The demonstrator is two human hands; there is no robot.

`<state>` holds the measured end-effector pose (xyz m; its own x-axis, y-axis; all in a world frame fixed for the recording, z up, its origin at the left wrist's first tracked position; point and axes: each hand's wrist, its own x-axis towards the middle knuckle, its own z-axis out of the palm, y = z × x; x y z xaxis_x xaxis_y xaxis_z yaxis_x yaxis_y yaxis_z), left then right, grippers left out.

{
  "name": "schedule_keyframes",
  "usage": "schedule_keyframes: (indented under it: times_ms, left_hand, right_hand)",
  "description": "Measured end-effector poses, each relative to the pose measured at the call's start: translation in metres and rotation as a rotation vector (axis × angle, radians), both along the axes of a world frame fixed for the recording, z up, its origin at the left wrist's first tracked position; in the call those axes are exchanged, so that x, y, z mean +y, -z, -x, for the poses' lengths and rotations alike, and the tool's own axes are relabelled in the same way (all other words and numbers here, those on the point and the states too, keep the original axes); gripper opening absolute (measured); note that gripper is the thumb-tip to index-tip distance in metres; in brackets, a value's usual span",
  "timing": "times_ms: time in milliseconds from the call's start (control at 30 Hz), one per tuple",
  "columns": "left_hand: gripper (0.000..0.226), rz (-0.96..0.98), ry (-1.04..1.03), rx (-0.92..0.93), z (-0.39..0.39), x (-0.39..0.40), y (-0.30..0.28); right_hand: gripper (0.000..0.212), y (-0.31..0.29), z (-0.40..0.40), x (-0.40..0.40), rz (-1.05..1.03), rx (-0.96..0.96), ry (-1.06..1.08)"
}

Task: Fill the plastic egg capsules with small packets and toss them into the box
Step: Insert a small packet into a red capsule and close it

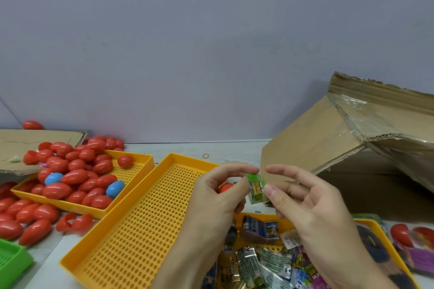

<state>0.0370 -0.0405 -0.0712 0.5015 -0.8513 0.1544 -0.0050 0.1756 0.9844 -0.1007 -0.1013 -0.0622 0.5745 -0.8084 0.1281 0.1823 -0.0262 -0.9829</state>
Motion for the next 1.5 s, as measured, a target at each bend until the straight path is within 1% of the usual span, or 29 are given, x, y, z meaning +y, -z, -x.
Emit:
schedule_keyframes:
  times_ms: [67,167,267,333,400,433,533,700,867,967,1067,1200,1300,1367,1400,1467,1500]
  left_hand:
    - [0.018,0.009,-0.015,-0.017,-0.001,-0.001,0.001]
    - [0.012,0.015,-0.026,-0.036,-0.002,-0.001,0.003]
    - [0.012,0.014,-0.022,-0.047,-0.002,-0.001,0.004]
    - [0.017,0.003,-0.020,-0.058,-0.001,0.000,0.003]
    - [0.015,0.007,-0.017,-0.060,-0.001,0.000,0.003]
    - [0.012,0.010,-0.008,-0.057,-0.001,0.000,0.003]
    - [0.019,0.007,0.004,-0.062,-0.002,-0.001,0.004]
    - [0.017,-0.005,0.040,-0.091,0.001,-0.001,0.002]
    - [0.020,-0.011,0.072,-0.080,0.002,-0.001,0.001]
    - [0.016,-0.011,0.091,-0.075,0.001,-0.001,0.001]
    - [0.012,-0.009,0.071,-0.067,0.001,-0.001,0.000]
    - [0.019,-0.013,0.045,-0.055,0.001,-0.002,0.000]
    - [0.014,-0.027,0.046,-0.060,0.002,-0.001,-0.001]
    - [0.011,-0.023,0.075,-0.011,0.003,0.000,-0.003]
    - [0.015,-0.012,0.099,0.064,0.004,0.000,-0.005]
    - [0.030,0.021,0.132,0.272,0.005,0.001,-0.009]
    - [0.033,0.042,0.132,0.347,0.006,0.001,-0.011]
  right_hand:
    - [0.035,0.001,-0.001,-0.001,-0.025,0.021,-0.010]
    - [0.041,0.002,-0.002,-0.003,-0.056,0.033,-0.008]
    - [0.043,0.005,-0.003,-0.004,-0.083,0.038,-0.020]
    - [0.043,0.007,-0.004,-0.005,-0.114,0.039,-0.041]
    - [0.046,0.010,-0.005,-0.007,-0.171,0.027,-0.063]
    - [0.046,0.011,-0.005,-0.008,-0.215,0.015,-0.074]
    - [0.038,0.010,-0.005,-0.008,-0.311,-0.016,-0.119]
    - [0.034,0.008,-0.002,-0.009,-0.258,-0.033,-0.066]
    - [0.035,0.008,-0.001,-0.009,-0.229,-0.048,-0.031]
    - [0.038,0.009,-0.002,-0.010,-0.228,-0.056,-0.018]
    - [0.039,0.010,-0.003,-0.010,-0.214,-0.032,-0.031]
    - [0.041,0.011,-0.003,-0.010,-0.203,-0.014,-0.057]
    - [0.039,0.010,-0.002,-0.010,-0.184,-0.010,-0.044]
    - [0.038,0.010,-0.002,-0.009,-0.161,-0.007,0.005]
    - [0.037,0.009,-0.001,-0.009,-0.154,-0.019,0.040]
    - [0.030,0.007,0.001,-0.010,-0.159,-0.066,0.106]
    - [0.027,0.006,0.001,-0.009,-0.161,-0.086,0.136]
